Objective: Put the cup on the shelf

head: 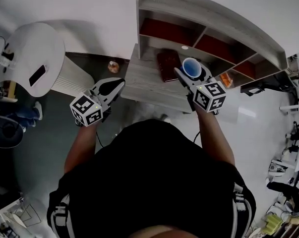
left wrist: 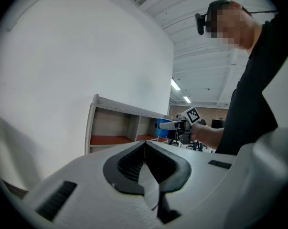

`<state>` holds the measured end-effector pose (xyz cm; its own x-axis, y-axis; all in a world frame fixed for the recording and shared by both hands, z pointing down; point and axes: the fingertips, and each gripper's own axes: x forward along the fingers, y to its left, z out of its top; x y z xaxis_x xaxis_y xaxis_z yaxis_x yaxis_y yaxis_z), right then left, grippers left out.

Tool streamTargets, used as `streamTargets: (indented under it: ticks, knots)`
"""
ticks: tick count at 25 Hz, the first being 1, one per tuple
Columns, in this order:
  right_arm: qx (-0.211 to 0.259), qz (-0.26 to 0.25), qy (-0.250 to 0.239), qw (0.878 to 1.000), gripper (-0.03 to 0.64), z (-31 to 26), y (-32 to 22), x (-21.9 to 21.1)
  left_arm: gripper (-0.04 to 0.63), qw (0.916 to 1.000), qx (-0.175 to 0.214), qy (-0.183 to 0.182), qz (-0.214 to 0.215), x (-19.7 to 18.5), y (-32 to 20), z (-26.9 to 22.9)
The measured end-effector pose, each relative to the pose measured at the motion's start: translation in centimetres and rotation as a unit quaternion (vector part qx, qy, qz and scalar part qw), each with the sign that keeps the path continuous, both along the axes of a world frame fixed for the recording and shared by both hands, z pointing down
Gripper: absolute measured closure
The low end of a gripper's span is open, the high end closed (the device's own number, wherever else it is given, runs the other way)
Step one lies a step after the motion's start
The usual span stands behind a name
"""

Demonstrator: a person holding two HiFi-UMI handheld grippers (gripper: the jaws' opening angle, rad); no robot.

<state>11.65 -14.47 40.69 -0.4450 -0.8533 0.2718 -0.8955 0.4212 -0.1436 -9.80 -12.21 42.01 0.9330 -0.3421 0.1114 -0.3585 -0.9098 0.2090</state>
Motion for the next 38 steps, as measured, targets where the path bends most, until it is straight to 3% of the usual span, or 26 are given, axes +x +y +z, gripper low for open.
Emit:
streamTargets:
  ticks: [7,17,29,38]
  knots:
    - [-0.011,-0.019,-0.011,1.000,0.308,0.8,-3.2,2.0,0.577,0.9999,0.003,-0.005,-0.016,2.3,-0.7,-0.4]
    - [-0.023,-0.010,0.012,1.000,0.308,2.8,-7.6,3.5,0.577,0.9995,0.007,-0.017,-0.025,4.5,-0.4,-0.3]
    - [0.007,-0.022,0.033,0.999,0.308,3.4,-14.1,2.9,0.577,0.9982,0.001,-0.032,-0.051,4.7,-0.9,0.7]
    - [0.000,-0.012,0.045,0.999,0.307,6.0,-18.3,3.3,0.577,0.9973,-0.004,-0.037,-0.063,4.9,-1.8,1.2]
